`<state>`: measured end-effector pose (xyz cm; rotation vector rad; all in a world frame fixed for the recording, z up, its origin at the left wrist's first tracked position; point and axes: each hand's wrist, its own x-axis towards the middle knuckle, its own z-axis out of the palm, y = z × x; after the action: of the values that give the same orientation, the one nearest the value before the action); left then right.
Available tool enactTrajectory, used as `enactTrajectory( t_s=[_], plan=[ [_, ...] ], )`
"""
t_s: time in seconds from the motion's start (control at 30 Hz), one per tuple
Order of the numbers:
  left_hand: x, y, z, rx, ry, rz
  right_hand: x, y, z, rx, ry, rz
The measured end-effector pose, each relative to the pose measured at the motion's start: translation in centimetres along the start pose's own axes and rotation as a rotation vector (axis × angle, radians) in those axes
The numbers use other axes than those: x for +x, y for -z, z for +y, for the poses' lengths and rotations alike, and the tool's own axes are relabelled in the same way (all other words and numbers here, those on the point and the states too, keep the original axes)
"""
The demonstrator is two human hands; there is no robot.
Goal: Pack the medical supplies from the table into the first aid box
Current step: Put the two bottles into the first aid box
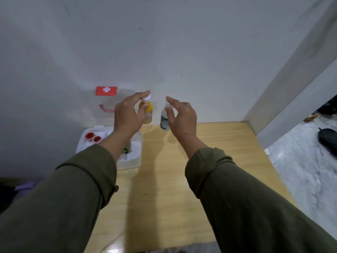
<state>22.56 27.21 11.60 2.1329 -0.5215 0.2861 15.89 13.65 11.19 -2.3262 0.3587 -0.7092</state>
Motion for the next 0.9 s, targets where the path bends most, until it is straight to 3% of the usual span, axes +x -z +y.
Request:
enactTrajectory(
  t_s=[0.27,0.7,0.9],
  plan=[
    [-0.7,4.2,-4.9,-0.031,0.091,-0.063,-2.0,-5.4,-4.6,0.084,-0.046,-0.041],
    [-0.3,4.0,-10.4,-0.107,0.217,-0.249,-3.2,-10.0,-4.6,0.131,-0.078,-0.04],
    [0.0,3.9,-11.7,-0.132,0.196,-0.336,-4.5,-11.1,-3.2,0.106,-0.077,-0.102]
  ],
)
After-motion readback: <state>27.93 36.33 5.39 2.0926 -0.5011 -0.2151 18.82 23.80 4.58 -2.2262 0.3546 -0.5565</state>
